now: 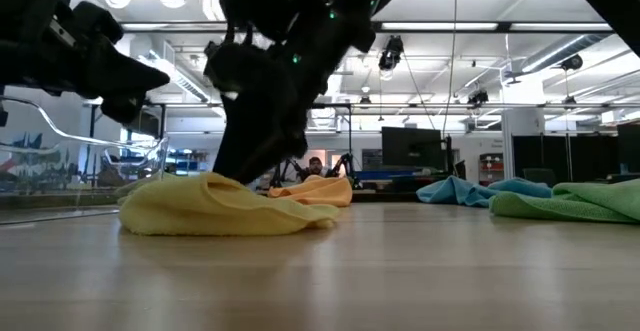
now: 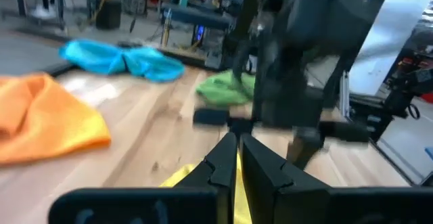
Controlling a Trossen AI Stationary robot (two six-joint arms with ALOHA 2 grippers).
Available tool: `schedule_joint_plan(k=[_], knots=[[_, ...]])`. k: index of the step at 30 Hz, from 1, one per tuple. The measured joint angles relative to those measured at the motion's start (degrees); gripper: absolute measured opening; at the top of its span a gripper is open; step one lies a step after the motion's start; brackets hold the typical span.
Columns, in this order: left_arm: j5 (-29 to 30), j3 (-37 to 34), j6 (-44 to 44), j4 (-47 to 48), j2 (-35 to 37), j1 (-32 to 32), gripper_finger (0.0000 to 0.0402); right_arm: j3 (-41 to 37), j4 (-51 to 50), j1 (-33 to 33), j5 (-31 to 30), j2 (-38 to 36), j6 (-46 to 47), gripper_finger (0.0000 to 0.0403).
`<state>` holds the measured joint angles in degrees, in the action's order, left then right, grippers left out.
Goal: Fold microfiber towels
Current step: Fold the yellow microfiber towel on the table
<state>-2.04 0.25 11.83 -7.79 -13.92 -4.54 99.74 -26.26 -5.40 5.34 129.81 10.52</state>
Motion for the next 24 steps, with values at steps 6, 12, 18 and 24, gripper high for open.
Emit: schedule_joint_plan(k=[6,12,18,24], knots=[[0.0,0.0,-2.1,-5.7,-1.5,0.0,0.0007,0.1,1.1,0.6,1.0,0.9,1.7,0.0173],[0.0,0.0,-3.7,-10.0,-3.0,0.0,0.0007,0.0,1.1,0.4,2.7,1.6,1.0,0.0142],[0.8,0.0,-3.7,-14.1,-5.7,0.0,0.0007,0.4,0.1,-0.6,3.0,-0.3,-2.4,0.0041],[1.3,4.4,-5.1,-15.7,-10.0,0.0,0.0007,1.2,-7.7,-3.3,2.0,-7.7,-6.3,0.001]])
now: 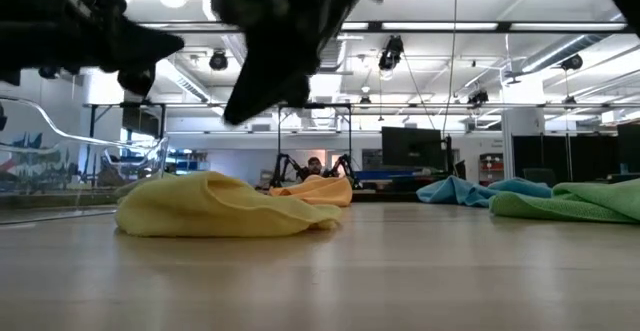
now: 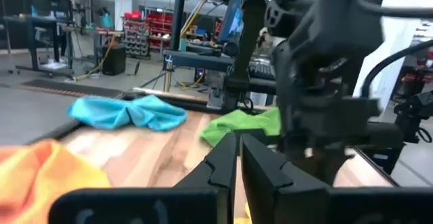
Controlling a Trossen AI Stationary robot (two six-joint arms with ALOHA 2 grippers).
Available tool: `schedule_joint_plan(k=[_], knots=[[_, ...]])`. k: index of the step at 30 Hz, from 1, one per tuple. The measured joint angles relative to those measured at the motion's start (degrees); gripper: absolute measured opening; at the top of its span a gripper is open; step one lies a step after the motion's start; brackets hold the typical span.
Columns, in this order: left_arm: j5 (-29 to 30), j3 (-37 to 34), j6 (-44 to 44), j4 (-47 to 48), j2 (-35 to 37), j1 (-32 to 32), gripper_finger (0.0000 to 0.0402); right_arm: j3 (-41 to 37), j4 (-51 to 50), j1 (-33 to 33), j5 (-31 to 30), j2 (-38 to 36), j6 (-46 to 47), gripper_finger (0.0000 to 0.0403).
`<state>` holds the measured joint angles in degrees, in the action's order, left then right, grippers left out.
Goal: Fold microfiber towels
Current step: Fold the yellow microfiber towel on the table
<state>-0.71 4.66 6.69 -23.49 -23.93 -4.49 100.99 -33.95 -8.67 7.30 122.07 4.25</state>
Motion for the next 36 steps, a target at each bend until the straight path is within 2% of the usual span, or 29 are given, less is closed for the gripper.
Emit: schedule_joint_plan(k=[4,6,8,12,18,22,24,26,32,36], knots=[[0.1,4.7,-3.3,0.1,-6.7,0.0,0.0007,-0.5,-6.1,-2.5,-5.8,-5.1,-0.7,0.0009],[0.1,6.5,-4.7,0.2,-10.3,0.0,0.0007,-1.0,-5.4,-3.4,-10.5,-5.9,2.0,0.0009],[0.1,8.0,-5.8,0.3,-13.5,0.0,0.0007,-1.5,-4.3,-3.7,-12.0,-5.1,4.2,0.0013],[-0.6,9.5,-5.7,1.2,-18.5,0.0,0.0007,-1.5,-1.0,-2.7,-11.5,-1.6,6.2,0.0051],[-0.8,10.3,-1.2,0.2,-23.5,0.1,0.0007,-1.1,1.9,-0.6,-10.9,3.1,7.2,0.0142],[-0.8,10.2,-1.1,-0.5,-25.0,0.0,0.0007,-1.0,5.0,1.5,-2.9,5.1,7.7,0.0171],[-0.9,10.3,-1.1,0.2,-25.3,0.0,0.0007,-1.0,7.2,2.4,1.2,6.4,8.9,0.0172],[-0.9,10.3,-1.1,-0.1,-25.5,0.0,0.0007,-1.0,7.6,2.7,2.8,7.6,9.3,0.0169],[-0.9,10.3,-1.3,0.0,-23.6,0.0,0.0007,-1.0,8.4,2.9,3.2,9.1,8.0,0.0152],[-0.9,10.3,-1.4,-0.1,-22.9,0.0,0.0007,-1.0,8.9,2.1,3.2,8.8,5.4,0.0115]])
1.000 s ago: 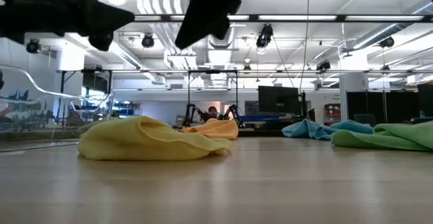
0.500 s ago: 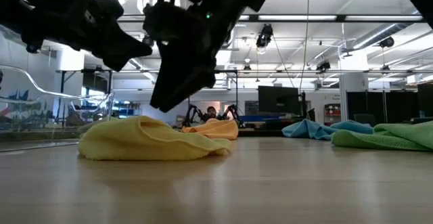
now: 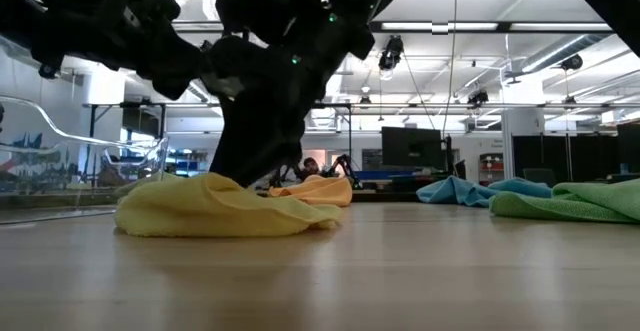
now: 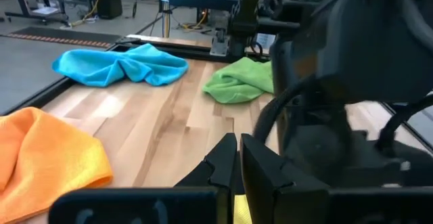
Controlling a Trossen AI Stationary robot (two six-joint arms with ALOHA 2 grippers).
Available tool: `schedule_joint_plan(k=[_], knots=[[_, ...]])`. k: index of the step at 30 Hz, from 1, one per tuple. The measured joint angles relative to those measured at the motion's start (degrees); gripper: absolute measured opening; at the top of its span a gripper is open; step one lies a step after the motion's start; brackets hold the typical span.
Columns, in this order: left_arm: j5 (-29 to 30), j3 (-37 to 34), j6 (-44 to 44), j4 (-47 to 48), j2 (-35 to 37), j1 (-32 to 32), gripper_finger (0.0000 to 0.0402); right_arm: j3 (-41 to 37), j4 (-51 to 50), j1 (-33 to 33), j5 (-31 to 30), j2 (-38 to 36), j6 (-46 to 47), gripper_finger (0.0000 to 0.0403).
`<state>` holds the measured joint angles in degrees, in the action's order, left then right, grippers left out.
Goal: Fold microfiber towels
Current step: Fold the yellow microfiber towel on the table
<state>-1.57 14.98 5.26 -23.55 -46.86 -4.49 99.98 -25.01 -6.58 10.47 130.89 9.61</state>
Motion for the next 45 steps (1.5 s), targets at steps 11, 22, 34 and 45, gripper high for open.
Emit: schedule_joint_plan(k=[11,22,34,45], knots=[[0.0,0.0,0.3,-4.2,-3.4,0.0,0.0007,0.0,-4.9,-3.2,-1.0,-5.5,-1.6,0.001],[-0.1,4.5,-0.3,-11.3,-18.9,1.7,0.0007,-0.6,-42.8,-11.0,-15.0,-17.1,-0.2,0.0009],[-2.9,21.0,-14.5,0.5,-40.4,11.1,0.0117,-9.3,-49.1,-13.9,-25.8,-22.9,9.2,0.0009],[9.8,27.9,-17.6,0.5,-53.3,15.5,0.0144,-10.2,-48.0,-13.9,-27.7,-24.1,9.5,0.0009]])
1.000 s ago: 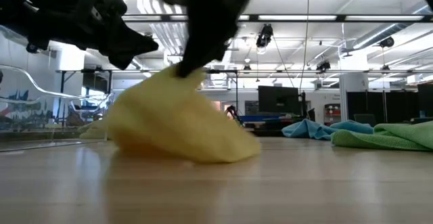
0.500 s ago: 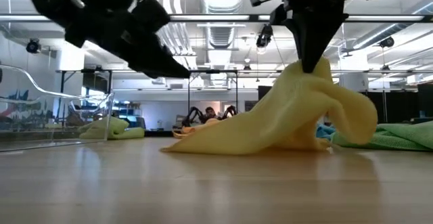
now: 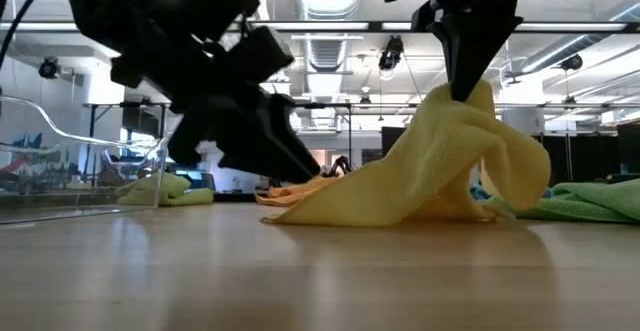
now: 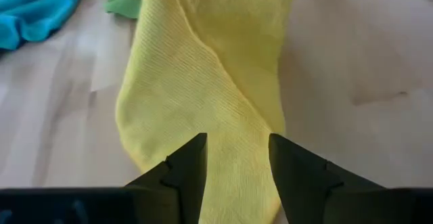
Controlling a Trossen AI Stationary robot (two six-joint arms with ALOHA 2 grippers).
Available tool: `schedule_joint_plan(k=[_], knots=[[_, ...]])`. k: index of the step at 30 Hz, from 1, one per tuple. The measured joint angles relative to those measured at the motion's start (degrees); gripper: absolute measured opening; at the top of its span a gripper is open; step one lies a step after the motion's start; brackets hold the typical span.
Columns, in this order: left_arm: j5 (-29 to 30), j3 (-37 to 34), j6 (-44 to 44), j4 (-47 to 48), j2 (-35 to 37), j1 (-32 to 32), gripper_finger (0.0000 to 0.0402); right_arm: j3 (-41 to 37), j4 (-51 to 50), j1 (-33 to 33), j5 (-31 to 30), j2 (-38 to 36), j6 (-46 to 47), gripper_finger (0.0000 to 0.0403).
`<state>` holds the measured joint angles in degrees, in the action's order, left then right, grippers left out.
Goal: Fold microfiber towels
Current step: Fold the yellow microfiber towel on the table
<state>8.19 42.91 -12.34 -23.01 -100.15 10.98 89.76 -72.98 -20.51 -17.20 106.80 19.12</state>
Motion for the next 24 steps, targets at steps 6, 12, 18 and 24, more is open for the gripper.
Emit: schedule_joint_plan(k=[6,12,18,24], knots=[[-6.2,2.4,0.4,0.1,-5.0,0.1,0.0143,0.0,0.2,0.0,0.0,0.0,0.3,0.0009],[0.4,3.7,5.4,0.1,-7.3,-0.3,0.0085,0.0,0.6,0.0,-0.9,0.0,0.3,0.0009],[5.1,5.7,5.8,8.3,-3.2,0.3,0.0005,0.0,1.3,-0.6,-4.1,-0.9,0.0,0.0016],[10.4,10.4,5.7,27.5,10.1,2.0,0.0,0.1,3.3,-2.1,-4.7,-4.4,0.2,0.0048]])
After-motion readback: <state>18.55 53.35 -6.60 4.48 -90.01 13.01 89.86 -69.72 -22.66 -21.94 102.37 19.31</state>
